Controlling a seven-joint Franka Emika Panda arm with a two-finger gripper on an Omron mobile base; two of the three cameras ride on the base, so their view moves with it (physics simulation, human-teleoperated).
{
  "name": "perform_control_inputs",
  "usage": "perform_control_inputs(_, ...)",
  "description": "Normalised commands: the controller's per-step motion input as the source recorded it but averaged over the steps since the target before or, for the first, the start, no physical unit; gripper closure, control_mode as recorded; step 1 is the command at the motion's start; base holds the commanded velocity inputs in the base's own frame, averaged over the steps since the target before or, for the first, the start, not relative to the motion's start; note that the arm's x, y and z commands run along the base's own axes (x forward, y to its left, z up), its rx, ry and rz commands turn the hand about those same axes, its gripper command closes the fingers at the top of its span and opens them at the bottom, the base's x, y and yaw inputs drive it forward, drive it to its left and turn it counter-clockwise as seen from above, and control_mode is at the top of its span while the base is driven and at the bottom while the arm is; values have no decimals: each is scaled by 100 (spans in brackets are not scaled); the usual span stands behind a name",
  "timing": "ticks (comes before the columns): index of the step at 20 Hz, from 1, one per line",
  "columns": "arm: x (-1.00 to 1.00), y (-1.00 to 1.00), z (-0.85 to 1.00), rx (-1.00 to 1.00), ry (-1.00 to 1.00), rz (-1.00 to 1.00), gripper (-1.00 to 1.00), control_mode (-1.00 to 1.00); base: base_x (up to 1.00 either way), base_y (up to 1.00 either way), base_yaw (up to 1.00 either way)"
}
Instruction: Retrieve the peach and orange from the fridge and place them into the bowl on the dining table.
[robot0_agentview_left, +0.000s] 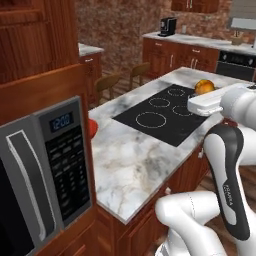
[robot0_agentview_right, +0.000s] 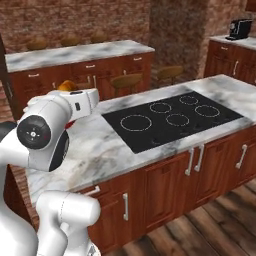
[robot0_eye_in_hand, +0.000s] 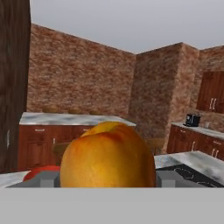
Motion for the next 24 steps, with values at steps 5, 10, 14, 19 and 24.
perform_control_inputs(5, 0, 0, 0, 0, 0, 0, 100, 100, 17, 0, 39)
perform_control_inputs(10, 0, 0, 0, 0, 0, 0, 100, 100, 17, 0, 39)
perform_control_inputs(14, 0, 0, 0, 0, 0, 0, 100, 100, 19, 0, 38)
perform_control_inputs(19, 0, 0, 0, 0, 0, 0, 100, 100, 21, 0, 39)
perform_control_inputs(24, 0, 0, 0, 0, 0, 0, 100, 100, 25, 0, 39)
